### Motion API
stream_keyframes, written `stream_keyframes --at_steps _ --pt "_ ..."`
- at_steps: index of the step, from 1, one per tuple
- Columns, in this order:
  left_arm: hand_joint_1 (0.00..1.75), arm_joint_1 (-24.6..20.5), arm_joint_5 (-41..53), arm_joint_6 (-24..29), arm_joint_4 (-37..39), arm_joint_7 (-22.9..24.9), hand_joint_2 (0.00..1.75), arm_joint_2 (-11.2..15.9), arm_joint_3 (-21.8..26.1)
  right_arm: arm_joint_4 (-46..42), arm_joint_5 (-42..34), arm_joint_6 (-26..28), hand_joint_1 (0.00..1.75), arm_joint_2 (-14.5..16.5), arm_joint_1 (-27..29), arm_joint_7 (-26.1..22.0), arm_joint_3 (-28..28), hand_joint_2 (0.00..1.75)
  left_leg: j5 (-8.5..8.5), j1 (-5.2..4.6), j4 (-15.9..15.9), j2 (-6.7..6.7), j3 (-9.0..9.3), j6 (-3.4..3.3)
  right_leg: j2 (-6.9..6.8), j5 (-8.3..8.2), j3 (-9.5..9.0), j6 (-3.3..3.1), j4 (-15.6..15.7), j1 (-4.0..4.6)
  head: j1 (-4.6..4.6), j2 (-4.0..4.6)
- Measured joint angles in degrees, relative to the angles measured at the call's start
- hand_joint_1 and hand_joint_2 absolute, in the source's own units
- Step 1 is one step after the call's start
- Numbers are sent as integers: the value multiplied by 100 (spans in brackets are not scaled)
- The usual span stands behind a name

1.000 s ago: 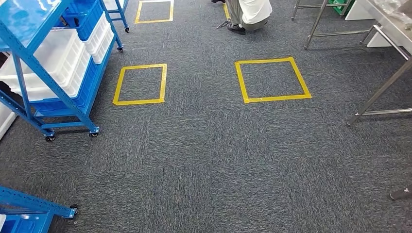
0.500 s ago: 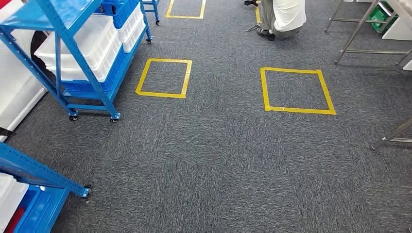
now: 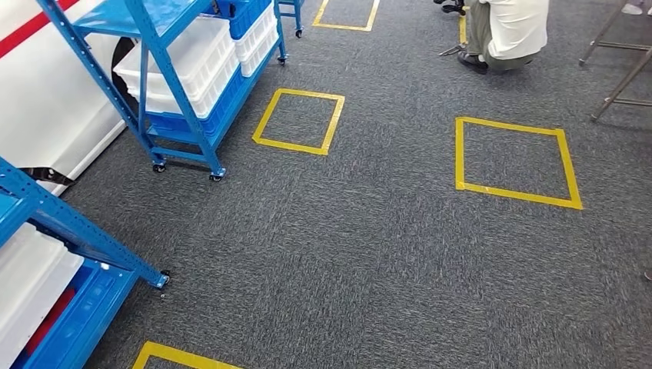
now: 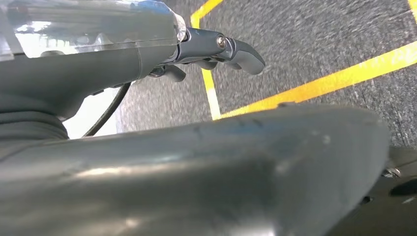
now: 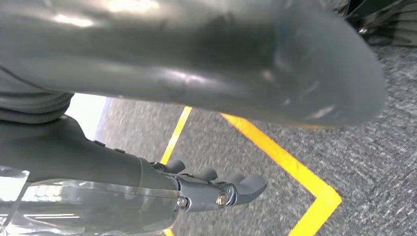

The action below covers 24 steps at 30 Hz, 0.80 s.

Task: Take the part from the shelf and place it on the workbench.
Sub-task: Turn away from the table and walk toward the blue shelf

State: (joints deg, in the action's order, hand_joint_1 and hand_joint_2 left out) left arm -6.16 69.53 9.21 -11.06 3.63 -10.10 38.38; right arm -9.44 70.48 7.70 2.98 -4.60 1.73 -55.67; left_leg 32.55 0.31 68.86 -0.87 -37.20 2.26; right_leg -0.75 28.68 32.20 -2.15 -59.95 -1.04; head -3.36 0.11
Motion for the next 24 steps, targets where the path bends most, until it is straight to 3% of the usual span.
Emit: stream_keyframes --at_steps 2,3,4,6,8,10,11,13,15,17,18,20,21,22,24 --pt "0 25 0 1 0 -4 0 -2 0 -1 16 -8 0 -11 8 20 2 0 182 2 552 31 -264 4 -154 14 1 -20 -1 33 0 0" --pt "0 45 0 1 0 -4 0 -2 0 -1 23 -9 0 -12 4 22 4 0 115 -1 540 40 -253 -10 -223 21 -5 -25 -2 47 0 0" --pt "0 61 0 1 0 -4 0 -2 0 -1 28 -10 0 -12 -3 23 6 0 -46 -11 298 65 -127 -39 -289 29 -16 -28 -1 58 -1 0" --pt "0 65 0 4 0 -4 0 -2 0 -1 33 -11 0 -12 -12 23 11 0 -397 -79 -507 288 289 -143 -416 51 -48 -17 2 77 -1 0" --pt "0 43 2 8 0 -5 0 -2 0 0 33 -11 0 -12 -13 23 14 0 -536 -160 -997 477 516 -245 -534 69 -75 24 12 80 0 0" --pt "0 49 14 3 0 2 0 -1 0 0 33 -7 0 -12 -37 16 17 0 -551 -192 -1078 407 524 -305 -648 72 -112 78 40 73 0 0" --pt "0 66 27 -2 0 13 0 -3 0 -1 33 -4 0 -12 -52 11 18 0 -587 -176 -1129 342 554 -325 -635 83 -136 107 43 66 0 0" --pt "0 82 53 -12 0 39 0 -7 0 -2 27 4 0 -8 -55 6 20 0 -672 -133 -1249 215 621 -377 -374 225 -81 160 -140 48 1 0" --pt "0 69 71 -21 0 49 0 -16 0 -2 10 12 0 7 -31 21 19 0 -715 -110 -1292 88 638 -409 -48 550 217 198 -744 21 1 0" --pt "0 65 81 -30 0 45 0 -28 0 -4 -11 24 0 30 -13 38 17 0 -717 -105 -1280 -64 631 -412 36 739 541 238 -1349 0 2 0" --pt "0 69 85 -34 0 40 0 -34 0 -5 -19 32 0 38 -7 38 17 0 -711 -98 -1265 -149 632 -404 46 674 595 259 -1407 -14 2 0" --pt "0 72 84 -44 0 20 0 -45 0 -8 -26 51 0 44 -3 16 17 0 -681 -72 -1204 -315 631 -362 117 276 413 301 -922 -60 2 0" --pt "0 68 83 -48 0 8 0 -51 0 -9 -27 59 0 44 0 -3 17 0 -654 -60 -1155 -387 614 -327 245 107 265 321 -571 -89 2 0" --pt "0 58 81 -49 0 -2 0 -58 0 -9 -28 66 0 44 0 -25 17 0 -625 -53 -1099 -456 587 -286 354 -7 150 324 -293 -102 2 0" --pt "0 41 76 -48 0 -9 0 -69 0 -10 -22 76 0 43 -6 -66 17 0 -594 -43 -1035 -561 522 -207 465 -36 72 286 -84 -92 2 0"
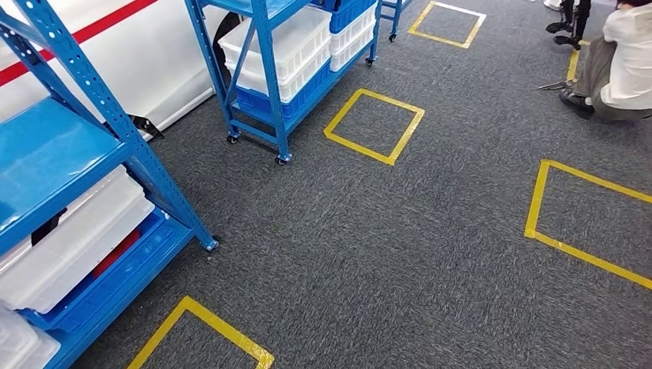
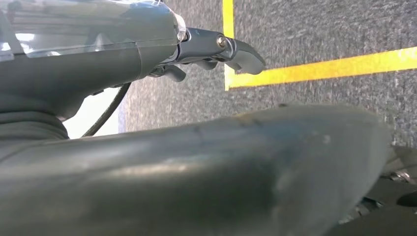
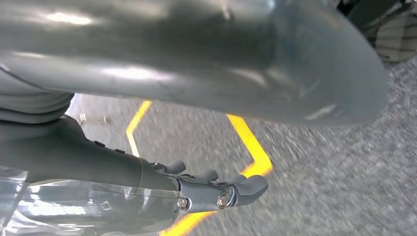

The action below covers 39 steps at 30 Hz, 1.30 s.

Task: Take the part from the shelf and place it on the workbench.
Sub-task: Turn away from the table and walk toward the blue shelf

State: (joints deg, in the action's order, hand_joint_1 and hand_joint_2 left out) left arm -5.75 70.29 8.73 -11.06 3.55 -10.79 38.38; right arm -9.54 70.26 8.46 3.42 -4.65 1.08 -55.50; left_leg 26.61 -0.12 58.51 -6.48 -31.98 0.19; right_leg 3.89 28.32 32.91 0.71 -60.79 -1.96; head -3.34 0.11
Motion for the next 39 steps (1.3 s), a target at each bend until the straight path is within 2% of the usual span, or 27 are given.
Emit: stream_keyframes --at_steps 2,4,6,8,9,10,11,13,15,17,18,20,21,22,23,24,25,26,28,30,31,32,33,35,37,38,39 --pt "0 8 -14 5 0 1 0 -6 1 -2 23 9 0 -2 -23 -21 1 0 3 19 4 -67 -30 70 -120 -15 -9 -81 21 23 0 0" --pt "0 26 -40 17 0 5 0 -10 5 -3 64 12 0 -20 -28 -20 4 0 128 22 188 133 -110 127 -251 -27 -36 -159 64 21 -1 0" --pt "0 27 -64 29 0 8 0 -15 9 -3 92 5 0 -42 -6 -4 11 0 455 24 791 455 -395 170 -404 -24 -51 -209 91 35 -1 0" --pt "0 35 -73 36 0 5 0 -16 12 -3 104 -6 0 -49 10 20 19 0 732 42 1490 572 -752 200 -573 -7 -55 -230 92 59 0 0" --pt "0 50 -73 38 0 4 0 -16 14 -3 110 -10 0 -49 12 30 23 0 734 48 1630 590 -829 206 -654 3 -60 -233 92 66 -1 0" --pt "0 66 -74 38 0 4 0 -16 16 -3 115 -14 0 -49 8 36 26 0 628 52 1548 609 -795 206 -729 15 -71 -228 91 69 -1 0" --pt "0 78 -74 39 0 4 0 -15 17 -3 119 -16 0 -49 4 40 29 0 439 52 1254 652 -651 197 -797 28 -89 -218 91 70 -1 0" --pt "0 77 -82 45 0 4 0 -15 19 -3 132 -22 0 -49 3 57 33 0 88 22 458 885 -258 140 -923 62 -138 -176 90 82 -1 0" --pt "0 65 -122 77 0 7 0 -16 26 -3 157 -31 0 -49 1 89 35 0 -20 -27 50 1032 -75 54 -1035 91 -182 -113 98 98 -1 0" --pt "0 84 -173 116 0 20 0 -14 54 -5 178 -37 0 -49 -24 112 40 0 -18 -45 4 930 -76 -24 -1140 102 -234 -47 132 102 0 0" --pt "0 104 -186 127 0 34 0 -12 77 -8 182 -34 0 -49 -37 109 42 0 -39 -35 -35 864 -48 -56 -1098 123 -259 -13 125 93 1 0" --pt "0 124 -185 130 0 70 0 -5 120 -17 179 -14 0 -44 -38 81 44 0 -95 -5 -120 739 10 -130 -812 321 -166 25 -144 77 1 0" --pt "0 124 -179 126 0 86 0 -3 136 -21 177 -3 0 -38 -26 65 44 0 -116 3 -140 677 27 -157 -616 492 -18 29 -455 65 1 0" --pt "0 120 -174 122 0 98 0 -1 146 -23 174 5 0 -26 -13 56 44 0 -122 3 -143 612 24 -180 -495 670 180 28 -832 66 0 0" --pt "0 119 -172 120 0 102 0 0 154 -23 176 10 0 -13 -2 56 44 0 -125 2 -142 534 23 -192 -440 784 370 31 -1178 65 0 0" --pt "0 122 -173 120 0 95 0 3 158 -23 185 13 0 -1 8 65 44 0 -123 -1 -140 451 27 -196 -417 799 502 34 -1387 64 0 0" --pt "0 128 -179 121 0 79 0 7 162 -23 202 14 0 10 15 80 44 0 -118 0 -135 362 36 -193 -405 689 538 35 -1381 61 0 0" --pt "0 129 -188 122 0 52 0 9 165 -23 231 14 0 15 20 101 46 0 -111 1 -126 272 48 -184 -379 478 473 31 -1154 56 0 0" --pt "0 114 -228 127 0 -11 0 7 176 -23 298 4 0 19 31 156 56 0 -81 2 -80 112 49 -143 -160 29 195 10 -395 47 0 0" --pt "0 82 -273 137 0 -53 0 -2 197 -23 351 -8 0 19 33 190 78 0 -45 7 -25 -15 7 -77 29 -131 35 -5 46 52 0 0" --pt "0 70 -284 141 0 -65 0 -7 209 -25 367 -12 0 19 25 195 93 0 -35 14 -16 -71 -17 -39 43 -115 18 -17 91 65 0 0" --pt "0 63 -291 145 0 -73 0 -7 224 -27 377 -15 0 18 15 196 112 0 -35 20 -23 -126 -29 1 -26 -120 8 -40 107 63 0 0" --pt "0 63 -294 148 0 -79 0 -6 241 -30 382 -19 0 17 6 198 129 0 -26 27 -16 -98 -34 33 -94 -127 -11 -72 133 59 0 0" --pt "0 53 -295 153 0 -83 0 -4 278 -32 385 -25 0 15 13 197 156 0 120 19 198 185 -121 86 -243 -139 -52 -142 192 33 -1 0" --pt "0 26 -296 156 0 -89 0 -3 300 -32 386 -31 0 5 39 196 166 0 468 37 843 506 -437 134 -410 -120 -75 -184 209 45 -2 0" --pt "0 16 -299 156 0 -96 0 -3 304 -32 390 -37 0 -5 48 196 169 0 623 56 1212 558 -628 161 -501 -106 -81 -192 208 51 -2 0" --pt "0 17 -303 156 0 -104 0 -3 306 -32 398 -45 0 -15 53 194 174 0 690 72 1463 578 -761 185 -586 -92 -90 -190 207 53 -1 0"
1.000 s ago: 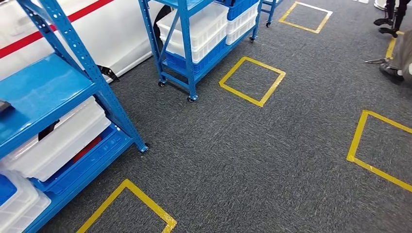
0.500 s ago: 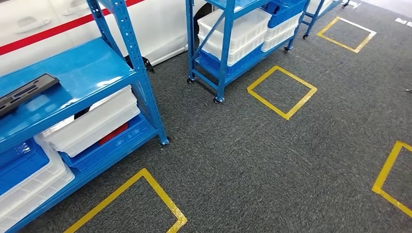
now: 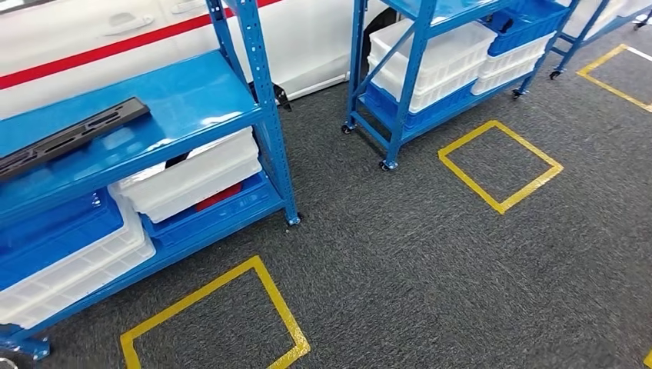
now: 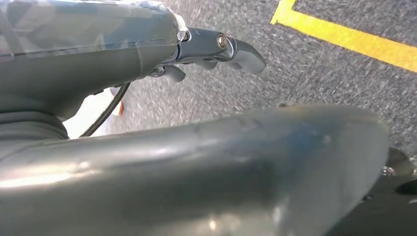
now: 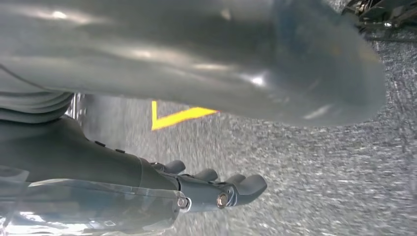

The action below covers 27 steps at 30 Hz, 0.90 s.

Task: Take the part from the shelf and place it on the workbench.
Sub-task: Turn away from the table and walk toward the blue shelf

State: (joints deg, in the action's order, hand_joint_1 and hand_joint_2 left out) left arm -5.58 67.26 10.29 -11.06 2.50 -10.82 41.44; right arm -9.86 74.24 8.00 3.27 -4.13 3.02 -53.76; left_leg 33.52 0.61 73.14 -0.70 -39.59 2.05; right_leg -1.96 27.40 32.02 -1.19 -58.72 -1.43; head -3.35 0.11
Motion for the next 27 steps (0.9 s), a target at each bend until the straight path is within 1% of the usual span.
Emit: stream_keyframes --at_steps 1,2,3,4,5,6,7,8,9,10,11,12,13,14,15,16,17,18,19,20,21,22,23,24,25,26,27 --pt "0 8 -5 0 0 -9 0 0 2 1 10 -8 0 -8 0 -5 8 0 -45 12 49 17 -32 19 -78 16 -13 8 -1 -2 0 0" --pt "0 17 -9 0 0 -17 0 1 3 0 24 -15 0 -11 -3 -16 20 0 -194 21 -127 46 53 31 -153 33 -35 20 -2 -5 -1 0" --pt "0 23 -10 0 0 -22 0 1 4 0 34 -17 0 -12 -6 -33 32 0 -404 26 -487 112 236 31 -224 54 -66 38 -2 -10 -1 0" --pt "0 23 -9 -1 0 -24 0 0 4 -1 42 -13 0 -12 -7 -54 43 0 -574 14 -891 242 437 13 -292 79 -100 64 -2 -5 -1 0" --pt "0 19 -8 -3 0 -15 0 -1 4 -1 49 -2 0 -12 -9 -84 49 0 -697 -4 -1221 340 605 -26 -351 103 -131 95 -3 3 0 0" --pt "0 20 -8 -6 0 2 0 -2 6 -2 51 15 0 -12 -16 -117 51 0 -752 -25 -1422 410 700 -70 -401 122 -158 129 -1 14 0 0" --pt "0 30 -10 -9 0 29 0 -3 11 -3 53 37 0 -12 -30 -150 52 0 -744 -50 -1489 431 720 -116 -445 134 -179 163 6 25 0 0" --pt "0 49 -17 -11 0 66 0 -3 21 -3 54 58 0 -12 -51 -181 54 0 -749 -64 -1498 367 716 -159 -489 140 -204 196 20 26 0 0" --pt "0 71 -26 -13 0 104 0 -2 36 -4 54 73 0 -12 -70 -202 56 0 -761 -53 -1526 310 728 -197 -498 154 -232 231 29 14 -1 0" --pt "0 90 -37 -14 0 144 0 0 55 -5 54 84 0 -11 -79 -214 58 0 -777 -42 -1562 253 755 -236 -418 195 -243 261 0 1 0 0" --pt "0 99 -44 -9 0 178 0 2 75 -5 54 88 0 -7 -78 -218 60 0 -799 -28 -1599 192 783 -278 -281 292 -202 280 -127 -11 1 0" --pt "0 100 -45 11 0 201 0 4 95 -6 55 91 0 1 -69 -210 61 0 -819 -12 -1626 132 807 -312 -109 442 -92 290 -376 -22 1 0" --pt "0 98 -40 53 0 212 44 5 113 -6 55 93 0 12 -58 -193 61 0 -824 -19 -1632 69 808 -333 45 620 84 289 -731 -22 2 0" --pt "0 95 -34 110 0 215 87 7 126 -6 56 93 0 24 -48 -166 61 0 -825 -25 -1630 -3 806 -350 124 780 296 289 -1127 -21 3 0" --pt "0 98 -27 170 0 211 131 8 136 -6 59 93 0 33 -38 -140 61 0 -822 -30 -1629 -85 809 -355 157 855 478 292 -1436 -22 3 0" --pt "0 105 -21 219 0 209 175 9 142 -6 65 93 0 43 -30 -118 61 0 -817 -34 -1625 -172 817 -355 171 815 588 295 -1570 -23 3 0" --pt "0 111 -16 249 0 209 175 11 146 -6 72 93 0 49 -23 -103 61 0 -811 -34 -1618 -264 828 -348 185 658 598 294 -1482 -28 3 0" --pt "0 113 -8 263 0 210 175 13 149 -6 80 93 0 53 -18 -98 61 0 -800 -32 -1606 -354 838 -334 232 416 511 288 -1187 -35 3 0" --pt "0 113 0 271 0 210 175 13 150 -6 85 93 0 56 -11 -94 61 0 -784 -27 -1586 -434 838 -314 357 175 383 278 -800 -45 3 0" --pt "0 105 6 274 0 210 175 13 150 -6 88 92 0 56 -5 -92 61 0 -758 -33 -1546 -507 824 -286 494 10 261 267 -445 -55 3 0" --pt "0 98 11 277 0 206 175 13 151 -6 90 91 0 57 -2 -91 61 0 -738 -32 -1515 -572 803 -253 600 -76 180 257 -210 -57 3 0" --pt "0 95 15 280 0 197 131 13 151 -6 91 89 0 57 1 -87 61 0 -721 -29 -1496 -631 775 -218 660 -82 142 241 -104 -49 3 0" --pt "0 94 20 284 0 186 87 13 152 -6 93 86 0 58 -5 -82 61 0 -711 -27 -1489 -694 757 -179 624 -58 125 220 -84 -33 3 0" --pt "0 100 23 286 0 174 87 13 152 -6 96 83 0 58 -11 -78 63 0 -708 -14 -1494 -733 752 -143 549 -57 111 188 -78 -31 3 0" --pt "0 107 27 289 0 163 87 13 153 -6 101 80 0 57 -15 -73 66 0 -683 -14 -1465 -664 741 -109 479 -54 90 149 -61 -33 2 0" --pt "0 108 27 290 0 150 131 13 154 -6 107 78 0 55 -18 -71 72 0 -614 -18 -1358 -529 700 -81 402 -53 73 109 -42 -39 1 0" --pt "0 102 26 290 0 133 175 13 154 -6 114 78 0 49 -12 -70 79 0 -490 -22 -1144 -355 604 -58 322 -51 58 74 -26 -46 0 0"
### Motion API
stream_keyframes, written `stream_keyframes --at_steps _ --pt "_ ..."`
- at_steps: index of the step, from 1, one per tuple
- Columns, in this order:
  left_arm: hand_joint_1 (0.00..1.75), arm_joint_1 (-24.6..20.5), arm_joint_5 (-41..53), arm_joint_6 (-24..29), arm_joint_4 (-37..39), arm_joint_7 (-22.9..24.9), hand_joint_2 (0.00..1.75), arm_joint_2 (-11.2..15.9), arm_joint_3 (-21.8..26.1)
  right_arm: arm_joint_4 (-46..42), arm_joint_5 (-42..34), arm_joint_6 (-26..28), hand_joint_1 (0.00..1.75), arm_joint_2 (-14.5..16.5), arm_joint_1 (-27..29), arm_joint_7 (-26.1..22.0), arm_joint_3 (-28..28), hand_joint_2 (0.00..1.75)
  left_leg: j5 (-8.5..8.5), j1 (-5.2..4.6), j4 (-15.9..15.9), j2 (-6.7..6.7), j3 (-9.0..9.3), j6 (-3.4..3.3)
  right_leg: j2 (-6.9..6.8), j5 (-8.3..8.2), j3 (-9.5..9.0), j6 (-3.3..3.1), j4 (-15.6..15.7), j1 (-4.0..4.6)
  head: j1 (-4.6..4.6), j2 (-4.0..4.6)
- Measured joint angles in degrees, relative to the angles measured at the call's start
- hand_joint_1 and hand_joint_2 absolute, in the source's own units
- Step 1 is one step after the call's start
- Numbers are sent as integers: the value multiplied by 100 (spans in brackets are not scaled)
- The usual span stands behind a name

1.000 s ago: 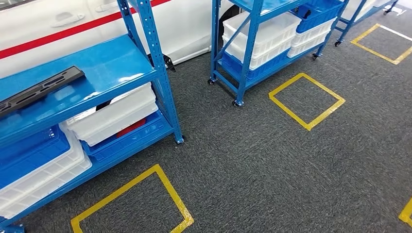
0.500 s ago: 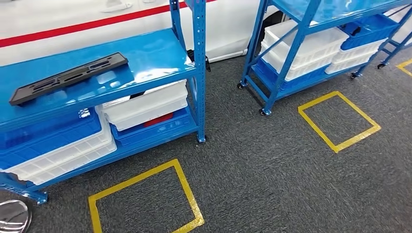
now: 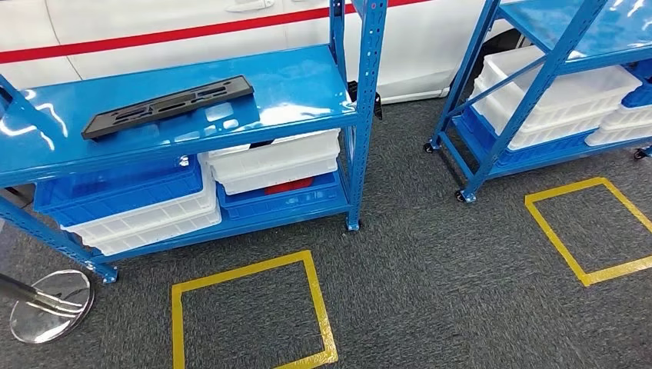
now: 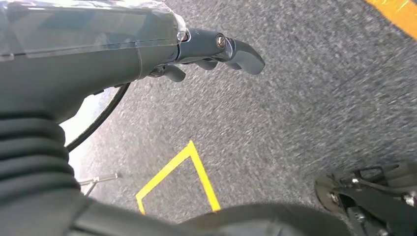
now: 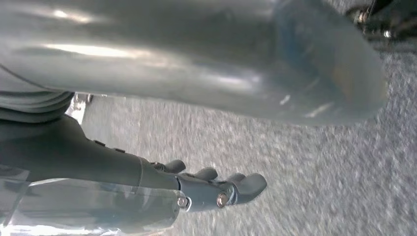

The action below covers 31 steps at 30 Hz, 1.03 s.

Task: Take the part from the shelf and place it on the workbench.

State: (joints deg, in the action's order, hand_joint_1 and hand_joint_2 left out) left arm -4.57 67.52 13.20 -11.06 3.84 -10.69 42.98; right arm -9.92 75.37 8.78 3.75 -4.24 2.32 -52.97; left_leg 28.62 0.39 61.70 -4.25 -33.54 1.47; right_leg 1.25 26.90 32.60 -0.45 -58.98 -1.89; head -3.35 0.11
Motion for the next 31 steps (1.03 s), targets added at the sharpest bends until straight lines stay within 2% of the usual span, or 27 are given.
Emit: stream_keyframes --at_steps 1,2,3,4,5,6,7,9,10,11,12,13,15,16,17,18,19,20,21,22,23,24,25,26,29,30,31 --pt "0 -12 -5 -3 0 -17 175 0 1 0 8 0 0 -10 8 1 9 0 171 0 324 179 -159 21 -81 11 -13 -25 3 10 -1 0" --pt "0 -23 -14 -8 0 -35 175 0 4 0 18 1 0 -25 15 3 17 0 346 7 703 270 -351 39 -167 24 -21 -41 3 21 -1 0" --pt "0 -35 -25 -14 0 -49 175 0 10 0 29 1 0 -43 21 5 25 0 463 16 1026 313 -516 56 -258 37 -34 -47 2 29 -1 0" --pt "0 -44 -35 -22 0 -57 175 0 17 0 41 2 0 -59 21 7 32 0 483 23 1199 339 -604 69 -349 53 -49 -45 1 33 -1 0" --pt "0 -48 -42 -28 0 -62 175 0 23 0 53 2 0 -71 17 9 38 0 393 27 1158 364 -582 75 -432 69 -69 -39 0 33 0 0" --pt "0 -54 -45 -32 0 -64 175 0 28 0 60 3 0 -78 10 9 44 0 216 30 902 407 -450 72 -508 87 -96 -28 0 31 -1 0" --pt "0 -55 -47 -34 0 -64 175 0 32 0 63 3 0 -80 3 9 49 0 14 26 510 516 -248 57 -575 108 -127 -11 0 33 -1 0" --pt "0 -57 -54 -34 0 -60 175 0 38 0 64 3 0 -80 -5 8 53 0 -213 -19 -126 745 61 -26 -686 147 -175 44 -7 58 0 0" --pt "0 -58 -59 -35 0 -61 131 -1 44 0 64 4 0 -80 -13 8 54 0 -237 -43 -266 807 114 -75 -737 161 -189 76 -8 73 1 0" --pt "0 -60 -66 -39 0 -65 87 -1 52 0 64 6 0 -80 -26 4 54 0 -223 -66 -286 783 101 -121 -789 167 -200 108 -3 84 1 0" --pt "0 -59 -73 -43 0 -74 87 -2 64 0 64 10 0 -80 -45 -4 55 0 -236 -63 -299 711 92 -162 -840 172 -219 140 7 82 1 0" --pt "0 -53 -79 -49 0 -90 87 -3 78 0 64 23 0 -80 -62 -25 56 0 -250 -55 -328 648 104 -195 -798 193 -239 174 -2 71 2 0" --pt "0 -51 -94 -60 0 -131 175 -5 109 0 55 74 0 -69 -65 -103 57 0 -284 -27 -391 552 149 -272 -522 372 -163 219 -235 44 2 0" --pt "0 -57 -99 -66 0 -152 175 -9 120 0 34 116 0 -56 -55 -142 54 0 -298 -20 -407 513 164 -300 -337 540 -23 229 -530 34 2 0" --pt "0 -69 -103 -73 0 -171 175 -11 127 0 12 171 0 -36 -43 -160 50 44 -301 -25 -409 472 160 -321 -230 720 173 228 -904 35 1 0" --pt "0 -81 -102 -82 0 -183 175 -13 130 0 -10 238 0 -11 -33 -156 45 87 -302 -30 -407 423 157 -332 -182 852 369 228 -1264 39 1 0" --pt "0 -94 -102 -98 0 -181 175 -16 131 0 -25 326 0 10 -27 -142 41 131 -298 -36 -404 370 161 -334 -162 878 511 226 -1492 42 1 0" --pt "0 -108 -102 -121 0 -167 175 -16 132 0 -38 422 0 29 -22 -145 38 175 -293 -39 -399 323 170 -332 -156 789 561 221 -1518 45 1 0" --pt "0 -124 -103 -148 -1 -145 175 -17 132 0 -65 510 0 44 -16 -177 35 175 -283 -40 -392 286 185 -324 -153 604 512 211 -1336 45 1 0" --pt "0 -140 -120 -179 -8 -126 175 -17 128 0 -117 577 0 52 -3 -232 39 175 -268 -39 -381 252 200 -309 -145 355 381 194 -982 44 2 0" --pt "0 -150 -160 -207 -21 -116 175 -16 118 0 -196 616 0 58 14 -292 55 175 -247 -47 -363 232 208 -285 -122 174 234 172 -618 50 2 0" --pt "0 -156 -225 -228 -42 -115 175 -12 99 0 -292 630 0 61 34 -334 87 175 -225 -56 -343 215 209 -256 -101 51 119 149 -324 57 2 0" --pt "0 -157 -317 -249 -69 -115 175 -6 66 0 -405 627 0 61 58 -357 138 175 -209 -63 -329 203 204 -227 -80 -3 49 128 -138 67 2 0" --pt "0 -157 -420 -266 -95 -116 175 2 23 -2 -524 617 0 62 78 -364 197 131 -199 -69 -328 197 197 -195 -69 15 32 107 -85 81 1 0" --pt "0 -112 -754 -324 -156 -118 44 50 -137 -26 -910 561 0 57 148 -364 409 0 -129 -60 -274 227 189 -100 -101 3 2 14 -25 62 1 0" --pt "0 -79 -871 -341 -168 -120 0 69 -196 -45 -1037 535 0 48 171 -364 485 0 -23 -56 -119 263 132 -70 -115 -1 -12 -22 -5 48 1 0" --pt "0 -58 -927 -348 -176 -120 0 83 -231 -56 -1103 523 0 43 181 -364 524 0 32 -51 -39 289 110 -55 -125 -4 -20 -40 6 42 0 0"
